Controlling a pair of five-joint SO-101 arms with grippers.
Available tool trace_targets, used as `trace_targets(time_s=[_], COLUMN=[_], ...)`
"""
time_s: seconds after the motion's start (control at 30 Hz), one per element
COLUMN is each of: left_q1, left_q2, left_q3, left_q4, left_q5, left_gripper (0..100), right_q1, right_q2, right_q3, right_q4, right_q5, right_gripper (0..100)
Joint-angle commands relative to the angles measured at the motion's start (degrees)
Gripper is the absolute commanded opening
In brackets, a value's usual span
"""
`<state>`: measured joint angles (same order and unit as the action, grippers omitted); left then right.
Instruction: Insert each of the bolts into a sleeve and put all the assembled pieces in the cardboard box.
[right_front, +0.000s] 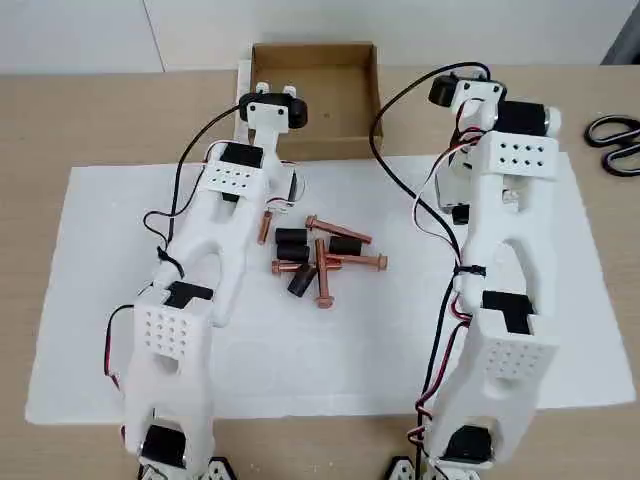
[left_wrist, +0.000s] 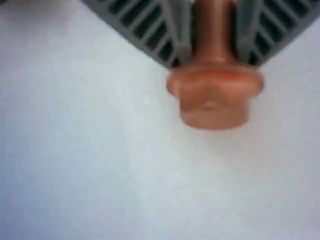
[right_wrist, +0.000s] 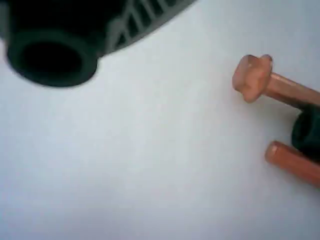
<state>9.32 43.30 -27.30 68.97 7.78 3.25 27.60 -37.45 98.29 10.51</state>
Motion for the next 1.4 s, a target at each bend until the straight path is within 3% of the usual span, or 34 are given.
trace_targets(time_s=[0.0,0.23,0.53,0.73,1.0,1.37], left_q1=[0.0,-0.2,-0.2,0.3,-1.9,-7.5], left_q2=[-0.3,-0.2,-0.1,0.1,-2.4,-3.4], left_q3=[-2.2,-2.2,-2.2,-2.5,-14.9,-27.7], left_q4=[-0.7,-0.2,-0.5,0.0,13.5,28.5], left_q5=[0.1,0.1,0.1,0.1,-2.5,-2.7], left_gripper=[6,12,1,1,1,1], right_q1=[0.3,0.3,0.3,0.3,0.2,0.0], right_q2=[-0.8,-0.8,-0.8,-0.8,-2.2,-19.3], right_q3=[-0.3,-0.3,-0.3,-0.3,-0.5,-0.3], right_q4=[0.5,0.5,0.6,0.6,0.6,0.9], right_q5=[0.4,0.4,0.4,0.4,0.2,0.1], right_gripper=[0.7,0.7,0.7,0.7,0.7,0.4])
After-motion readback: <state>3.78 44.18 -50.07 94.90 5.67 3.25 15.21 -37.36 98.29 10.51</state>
